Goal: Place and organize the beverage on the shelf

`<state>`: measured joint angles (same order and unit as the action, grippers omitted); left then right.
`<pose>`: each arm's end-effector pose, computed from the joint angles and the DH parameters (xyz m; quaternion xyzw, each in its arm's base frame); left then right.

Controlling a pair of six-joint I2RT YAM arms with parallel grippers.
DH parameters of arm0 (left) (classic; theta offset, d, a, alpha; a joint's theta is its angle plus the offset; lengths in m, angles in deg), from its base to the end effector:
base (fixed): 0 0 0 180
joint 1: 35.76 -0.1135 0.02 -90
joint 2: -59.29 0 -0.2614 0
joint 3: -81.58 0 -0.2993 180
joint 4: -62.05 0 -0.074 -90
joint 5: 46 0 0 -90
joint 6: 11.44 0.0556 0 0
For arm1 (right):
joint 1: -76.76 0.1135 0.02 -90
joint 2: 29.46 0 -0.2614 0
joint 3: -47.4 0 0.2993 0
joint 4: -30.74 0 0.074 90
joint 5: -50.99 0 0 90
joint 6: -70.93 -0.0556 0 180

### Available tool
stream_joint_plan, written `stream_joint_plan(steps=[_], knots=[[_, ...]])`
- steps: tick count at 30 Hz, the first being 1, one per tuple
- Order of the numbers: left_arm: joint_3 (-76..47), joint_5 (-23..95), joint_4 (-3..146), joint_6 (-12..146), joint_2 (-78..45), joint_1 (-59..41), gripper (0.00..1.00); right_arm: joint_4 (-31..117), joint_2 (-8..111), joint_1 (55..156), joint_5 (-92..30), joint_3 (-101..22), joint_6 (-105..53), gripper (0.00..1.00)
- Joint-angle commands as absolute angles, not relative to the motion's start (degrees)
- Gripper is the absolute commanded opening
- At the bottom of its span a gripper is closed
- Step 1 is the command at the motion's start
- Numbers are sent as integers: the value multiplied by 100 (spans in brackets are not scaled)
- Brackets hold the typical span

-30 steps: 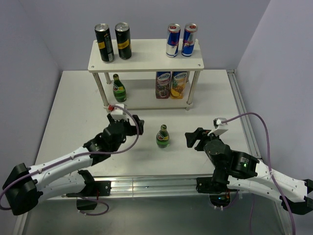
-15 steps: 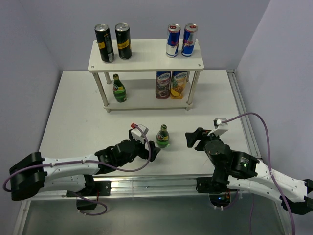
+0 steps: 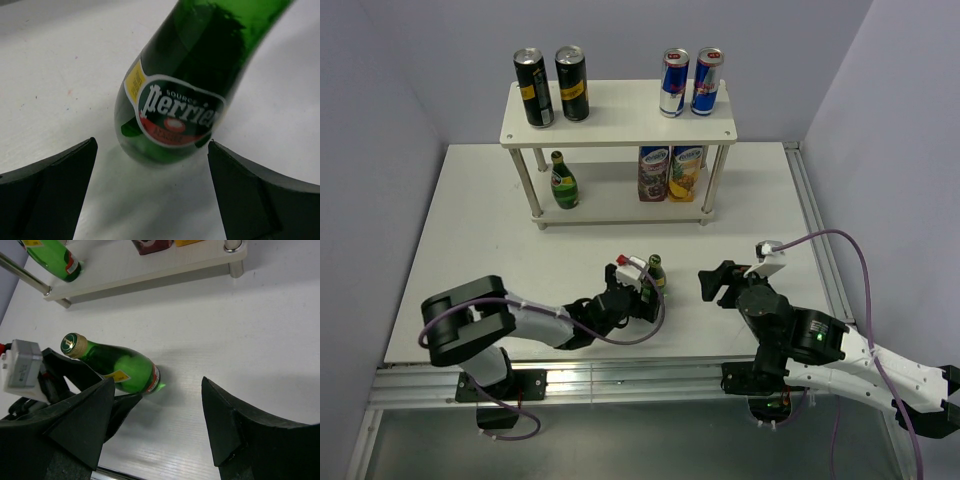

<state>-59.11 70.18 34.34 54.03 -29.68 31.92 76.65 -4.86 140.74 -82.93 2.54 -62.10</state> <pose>0.1457 -0.2904 0.1004 0.1790 0.7973 -0.2626 0.5131 0.1074 0.1322 0.2766 0.0531 0.8081 0.2088 0.5482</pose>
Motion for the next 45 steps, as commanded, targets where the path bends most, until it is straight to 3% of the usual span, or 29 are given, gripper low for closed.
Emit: stream_joint_plan(steps=[1,9,15,17,19,25,31,45], knots=[[-5540,7564,2414,5536,-3466,3218,99,7596,-407,14101,-8410,288,-6249,77],[-5031,8213,1921,5632,-4441,3218,96,7579,-292,14101,-8375,279,-6205,77],[-4696,8707,2008,5685,-4802,3209,60,7526,-301,14109,-8340,297,-6161,77],[-4608,8768,2105,5694,-4847,3209,13,7500,-310,14109,-8340,306,-6152,77],[-4582,8856,2219,5615,-4812,3209,0,7491,-301,14101,-8340,314,-6144,77],[-4380,9322,3422,5562,-4215,3095,0,7465,-371,14101,-8340,332,-6144,77],[-4283,8883,4363,5720,-3099,2305,0,7438,-485,14101,-8348,367,-6126,77],[-3668,7731,4338,6054,-2930,432,0,7447,-582,14101,-8366,402,-6144,77]])
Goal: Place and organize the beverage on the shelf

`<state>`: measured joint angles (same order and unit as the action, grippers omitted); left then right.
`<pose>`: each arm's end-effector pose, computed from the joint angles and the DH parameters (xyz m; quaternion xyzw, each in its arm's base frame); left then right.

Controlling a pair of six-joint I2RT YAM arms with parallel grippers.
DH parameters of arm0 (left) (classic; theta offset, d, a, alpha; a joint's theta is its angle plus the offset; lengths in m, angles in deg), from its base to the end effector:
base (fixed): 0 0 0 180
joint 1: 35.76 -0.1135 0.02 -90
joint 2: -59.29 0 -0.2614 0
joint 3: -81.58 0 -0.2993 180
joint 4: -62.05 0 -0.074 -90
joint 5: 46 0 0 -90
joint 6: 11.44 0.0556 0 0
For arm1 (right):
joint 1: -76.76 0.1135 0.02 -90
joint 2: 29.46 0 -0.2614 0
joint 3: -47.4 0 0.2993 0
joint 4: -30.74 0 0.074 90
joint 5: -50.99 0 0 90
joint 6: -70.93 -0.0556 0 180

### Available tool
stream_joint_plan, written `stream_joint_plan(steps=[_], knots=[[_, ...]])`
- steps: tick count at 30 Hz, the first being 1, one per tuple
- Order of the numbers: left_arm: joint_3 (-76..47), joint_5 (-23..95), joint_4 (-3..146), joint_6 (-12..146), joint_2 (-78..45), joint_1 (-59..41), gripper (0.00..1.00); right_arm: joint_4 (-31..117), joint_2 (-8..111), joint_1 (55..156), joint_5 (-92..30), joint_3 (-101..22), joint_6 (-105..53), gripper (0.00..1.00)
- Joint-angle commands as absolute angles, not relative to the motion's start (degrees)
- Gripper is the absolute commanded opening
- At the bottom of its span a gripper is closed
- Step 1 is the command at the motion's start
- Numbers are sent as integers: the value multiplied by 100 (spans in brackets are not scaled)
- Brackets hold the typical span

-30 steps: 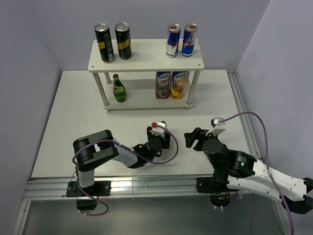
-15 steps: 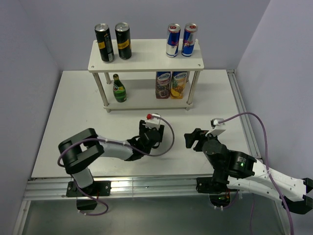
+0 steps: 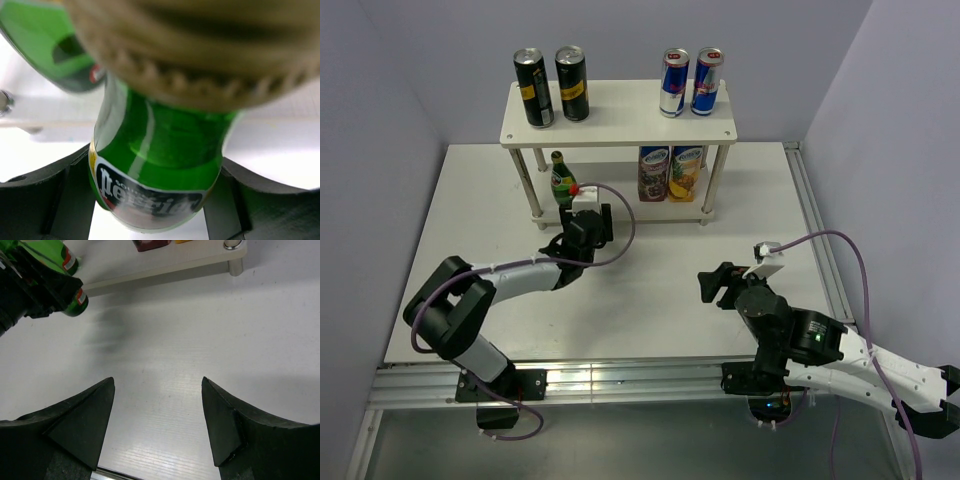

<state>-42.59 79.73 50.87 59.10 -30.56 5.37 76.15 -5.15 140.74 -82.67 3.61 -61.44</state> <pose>0.3055 -0.2236 0.1612 -0.0176 0.8107 -0.0449 0.5835 0.1076 0.1329 0.2710 0.0462 0.8100 0.2052 0.5475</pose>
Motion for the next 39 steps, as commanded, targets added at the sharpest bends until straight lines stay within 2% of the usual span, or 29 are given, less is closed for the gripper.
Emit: stream_joint_plan(steps=[1,21,34,37,38,39], knots=[[-3589,7731,4303,6072,-3000,406,0,7447,-565,14109,-8375,394,-6144,77],[-2254,7652,3872,6089,-4494,-279,0,7447,-398,14101,-8384,376,-6144,77],[-1998,7828,3793,6186,-4908,-447,0,7412,-301,14101,-8392,358,-6117,77],[-2006,7784,3793,6230,-4908,-456,23,7412,-310,14092,-8392,358,-6126,77],[-2032,7732,3801,6239,-4900,-447,38,7420,-310,14100,-8392,358,-6126,77],[-2024,7697,3801,6265,-4891,-456,48,7421,-318,14101,-8392,358,-6126,77]])
